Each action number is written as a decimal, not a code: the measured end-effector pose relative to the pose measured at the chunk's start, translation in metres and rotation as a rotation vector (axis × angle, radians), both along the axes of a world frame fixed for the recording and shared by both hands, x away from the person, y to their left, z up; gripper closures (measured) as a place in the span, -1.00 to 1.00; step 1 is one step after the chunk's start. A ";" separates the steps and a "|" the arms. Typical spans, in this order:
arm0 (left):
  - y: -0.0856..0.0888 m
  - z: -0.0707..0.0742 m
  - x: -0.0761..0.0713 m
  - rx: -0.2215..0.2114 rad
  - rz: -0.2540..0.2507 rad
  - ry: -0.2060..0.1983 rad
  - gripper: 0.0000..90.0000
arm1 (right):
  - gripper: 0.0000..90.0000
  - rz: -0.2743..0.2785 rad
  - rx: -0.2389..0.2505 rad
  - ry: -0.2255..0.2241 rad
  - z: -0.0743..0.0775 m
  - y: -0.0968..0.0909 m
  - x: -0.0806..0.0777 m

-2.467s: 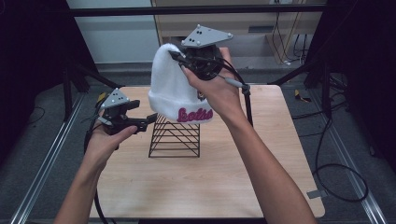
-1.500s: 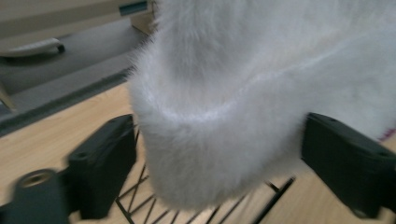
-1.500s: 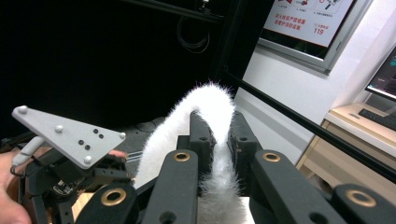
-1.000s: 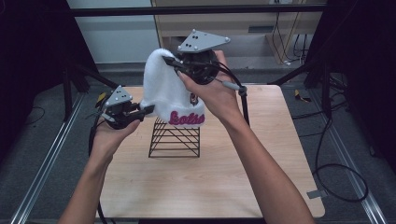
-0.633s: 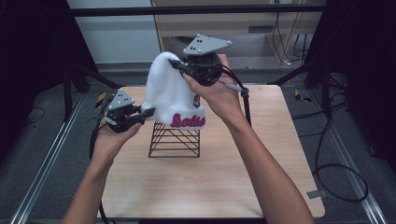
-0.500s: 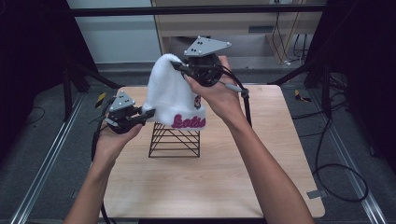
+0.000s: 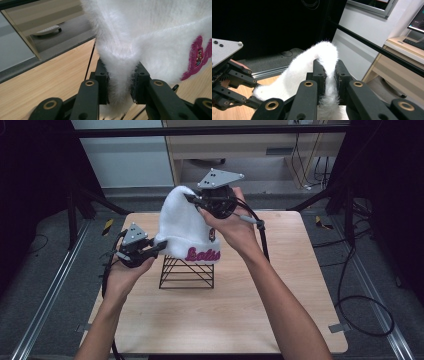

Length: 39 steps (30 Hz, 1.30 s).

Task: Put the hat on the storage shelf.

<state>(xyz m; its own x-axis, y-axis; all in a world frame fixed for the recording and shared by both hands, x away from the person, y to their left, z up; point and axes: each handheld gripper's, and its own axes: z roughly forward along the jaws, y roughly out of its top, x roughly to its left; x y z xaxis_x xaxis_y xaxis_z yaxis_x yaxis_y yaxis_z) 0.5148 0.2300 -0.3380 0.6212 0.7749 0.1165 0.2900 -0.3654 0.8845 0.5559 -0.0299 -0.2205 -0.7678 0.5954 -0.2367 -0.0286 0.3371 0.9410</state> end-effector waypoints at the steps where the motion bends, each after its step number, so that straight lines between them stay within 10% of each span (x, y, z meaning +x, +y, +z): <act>1: 0.000 -0.001 0.000 0.002 0.003 -0.001 0.58 | 0.84 0.002 -0.002 -0.001 -0.001 0.000 0.000; 39: 0.011 -0.047 -0.013 -0.015 0.020 0.024 0.56 | 0.83 0.040 -0.077 0.036 -0.041 0.001 -0.017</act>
